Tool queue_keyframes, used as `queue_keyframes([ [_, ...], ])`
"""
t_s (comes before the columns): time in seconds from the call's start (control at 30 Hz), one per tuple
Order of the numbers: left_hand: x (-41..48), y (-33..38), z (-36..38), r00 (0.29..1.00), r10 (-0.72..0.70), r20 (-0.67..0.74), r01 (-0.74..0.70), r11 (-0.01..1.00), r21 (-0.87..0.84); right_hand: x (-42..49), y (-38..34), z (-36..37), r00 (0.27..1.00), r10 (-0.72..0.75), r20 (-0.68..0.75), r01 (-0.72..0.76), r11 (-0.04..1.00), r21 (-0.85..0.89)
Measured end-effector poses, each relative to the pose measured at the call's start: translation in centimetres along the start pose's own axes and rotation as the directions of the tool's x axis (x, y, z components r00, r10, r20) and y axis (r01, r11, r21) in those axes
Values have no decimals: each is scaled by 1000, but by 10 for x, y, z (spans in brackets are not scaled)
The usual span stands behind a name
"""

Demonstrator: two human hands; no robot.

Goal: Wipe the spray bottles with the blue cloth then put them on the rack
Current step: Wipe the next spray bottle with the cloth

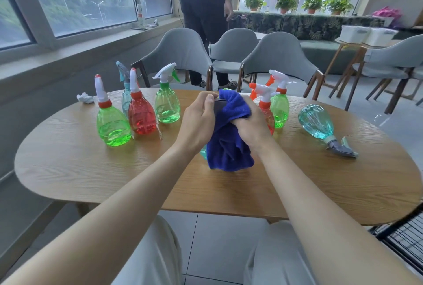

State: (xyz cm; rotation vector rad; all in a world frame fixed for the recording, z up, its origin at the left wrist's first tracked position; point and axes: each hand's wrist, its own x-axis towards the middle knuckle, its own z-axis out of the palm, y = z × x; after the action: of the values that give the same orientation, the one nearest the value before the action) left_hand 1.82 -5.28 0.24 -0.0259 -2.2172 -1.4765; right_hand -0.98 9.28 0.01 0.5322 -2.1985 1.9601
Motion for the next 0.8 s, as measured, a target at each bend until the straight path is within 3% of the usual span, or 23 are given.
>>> queue_keyframes([
  [0.2,0,-6,5,997,83,-5,-82,995,64,-8,5,-3,996,38,-76,-29,992,122],
  [0.33,-5,-7,10,994,98,-41,-94,992,84,-12,8,1,978,145,-150,-110,969,220],
  [0.47,-3,-11,9,994,77,-74,-71,995,76,-5,4,7,973,84,-215,-71,995,68],
  [0.57,-3,-11,10,992,107,-71,-98,989,115,-3,5,6,974,167,-151,-123,957,263],
  [0.67,-4,-13,15,987,147,-68,-135,979,150,-7,11,2,961,272,-45,-202,806,556],
  [0.73,-4,-15,17,982,176,-65,-163,972,170,-10,14,-2,954,298,7,-233,731,641],
  [0.8,-5,-16,16,980,191,-62,-177,967,185,-12,14,-4,962,273,4,-211,735,644],
])
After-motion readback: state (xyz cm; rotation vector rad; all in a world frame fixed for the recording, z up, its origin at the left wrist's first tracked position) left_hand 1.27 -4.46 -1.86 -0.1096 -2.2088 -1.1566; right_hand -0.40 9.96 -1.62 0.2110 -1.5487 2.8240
